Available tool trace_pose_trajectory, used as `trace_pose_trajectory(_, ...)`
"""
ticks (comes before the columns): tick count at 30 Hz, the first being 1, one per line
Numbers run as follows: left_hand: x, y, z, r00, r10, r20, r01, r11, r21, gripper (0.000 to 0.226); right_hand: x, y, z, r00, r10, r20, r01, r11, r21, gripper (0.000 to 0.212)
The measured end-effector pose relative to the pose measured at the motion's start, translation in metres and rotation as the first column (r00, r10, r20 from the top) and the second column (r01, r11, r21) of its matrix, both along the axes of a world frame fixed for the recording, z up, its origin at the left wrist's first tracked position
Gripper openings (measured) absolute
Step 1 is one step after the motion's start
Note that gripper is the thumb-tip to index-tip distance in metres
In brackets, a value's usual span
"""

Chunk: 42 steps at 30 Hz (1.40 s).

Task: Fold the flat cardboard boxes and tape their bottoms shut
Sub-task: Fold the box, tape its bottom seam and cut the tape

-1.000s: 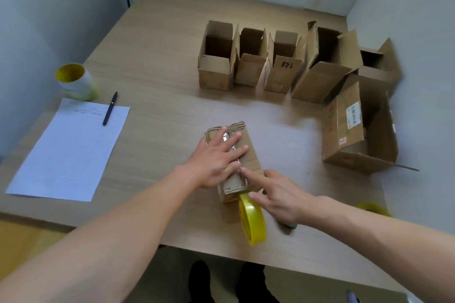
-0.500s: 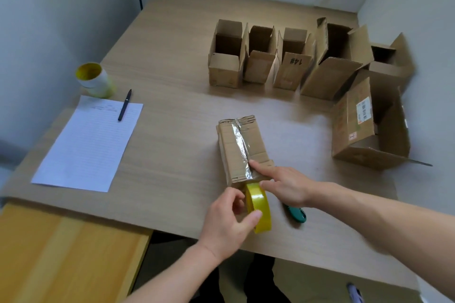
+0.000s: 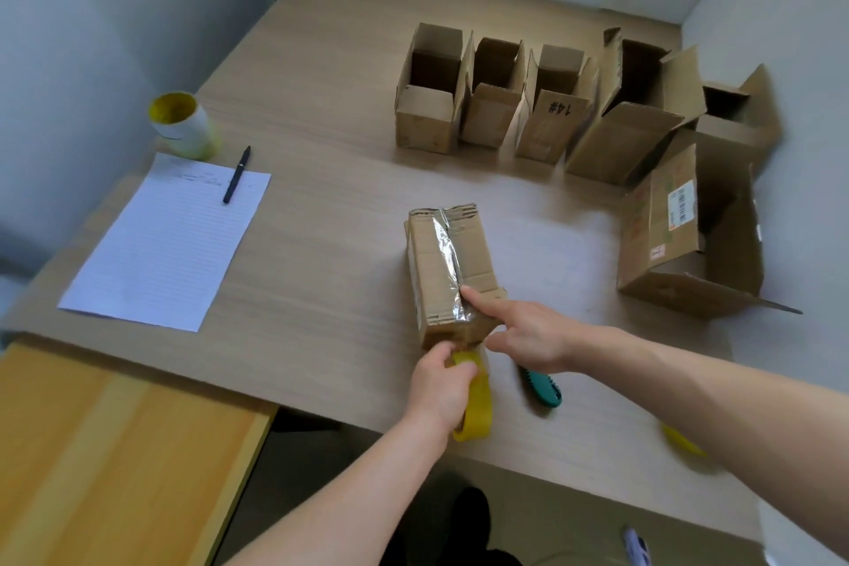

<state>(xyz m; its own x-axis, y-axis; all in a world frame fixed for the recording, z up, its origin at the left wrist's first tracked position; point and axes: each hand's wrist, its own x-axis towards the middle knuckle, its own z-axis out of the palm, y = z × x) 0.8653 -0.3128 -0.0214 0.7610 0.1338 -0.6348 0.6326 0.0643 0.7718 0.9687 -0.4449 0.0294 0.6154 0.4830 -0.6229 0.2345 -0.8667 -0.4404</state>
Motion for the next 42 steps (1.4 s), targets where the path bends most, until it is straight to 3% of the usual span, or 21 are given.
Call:
trace_pose_trajectory(4,0.011,-0.003,-0.001,0.977,0.195,-0.089,-0.204,0.973,-0.108,0.013,0.002,-0.005,-0.002,0.999,0.011,-0.046,-0.008,0.997,0.078,0.084)
trace_pose_trajectory(6,0.01,-0.003,-0.003,0.956,0.275,-0.103,-0.289,0.945,-0.152,0.014,-0.002,-0.016,0.0,0.995,0.014,0.096,-0.027,0.99,0.139,0.082)
trace_pose_trajectory(9,0.009,-0.006,-0.005,0.942,0.32,-0.106,-0.332,0.935,-0.128,0.013,-0.01,-0.045,-0.005,0.915,-0.091,0.393,-0.01,0.969,0.248,0.067)
trace_pose_trajectory(11,0.012,-0.009,-0.005,0.931,0.35,-0.106,-0.36,0.926,-0.112,0.01,-0.012,-0.061,-0.011,0.894,-0.053,0.444,-0.026,0.985,0.169,0.046)
trace_pose_trajectory(13,0.017,-0.012,-0.006,0.928,0.36,-0.1,-0.37,0.923,-0.109,0.009,-0.013,-0.072,-0.021,0.918,0.159,0.364,-0.135,0.987,-0.092,0.041)
trace_pose_trajectory(15,0.019,-0.015,-0.008,0.929,0.361,-0.08,-0.368,0.925,-0.1,0.009,-0.015,-0.079,-0.031,0.936,0.293,0.193,-0.241,0.937,-0.255,0.048)
trace_pose_trajectory(17,0.02,-0.017,-0.009,0.926,0.369,-0.075,-0.374,0.923,-0.087,0.011,-0.019,-0.082,-0.042,0.933,0.345,0.098,-0.304,0.906,-0.293,0.055)
trace_pose_trajectory(20,0.018,-0.019,-0.01,0.92,0.387,-0.062,-0.391,0.916,-0.084,0.011,-0.022,-0.08,-0.054,0.918,0.382,0.11,-0.334,0.891,-0.307,0.051)
trace_pose_trajectory(24,0.013,-0.02,-0.008,0.915,0.399,-0.063,-0.403,0.91,-0.091,0.011,-0.021,-0.079,-0.053,0.951,0.287,0.116,-0.244,0.925,-0.292,0.022)
trace_pose_trajectory(27,0.009,-0.021,-0.006,0.919,0.389,-0.054,-0.393,0.915,-0.09,0.01,-0.025,-0.084,-0.049,0.98,0.103,0.168,-0.067,0.976,-0.207,0.018)
trace_pose_trajectory(29,0.006,-0.019,-0.006,0.925,0.377,-0.039,-0.379,0.922,-0.074,0.012,-0.027,-0.085,-0.038,0.958,-0.113,0.263,0.132,0.99,-0.053,0.02)
trace_pose_trajectory(31,0.002,-0.018,-0.008,0.932,0.36,-0.032,-0.361,0.931,-0.06,0.014,-0.03,-0.085,-0.021,0.88,-0.333,0.338,0.293,0.942,0.165,0.023)
trace_pose_trajectory(33,0.001,-0.016,-0.01,0.932,0.363,-0.024,-0.363,0.93,-0.047,0.014,-0.033,-0.085,0.0,0.824,-0.448,0.347,0.318,0.872,0.371,0.022)
trace_pose_trajectory(35,0.003,-0.016,-0.011,0.934,0.356,-0.016,-0.356,0.934,-0.041,0.014,-0.04,-0.087,0.017,0.841,-0.357,0.407,0.167,0.887,0.431,0.021)
trace_pose_trajectory(38,0.006,-0.019,-0.013,0.942,0.334,0.008,-0.334,0.941,-0.05,0.014,-0.048,-0.09,0.023,0.788,-0.004,0.616,-0.16,0.964,0.211,0.024)
trace_pose_trajectory(42,0.002,-0.02,-0.013,0.949,0.314,0.027,-0.314,0.949,-0.012,0.018,-0.054,-0.08,0.013,0.706,0.202,0.678,-0.307,0.951,0.037,0.019)
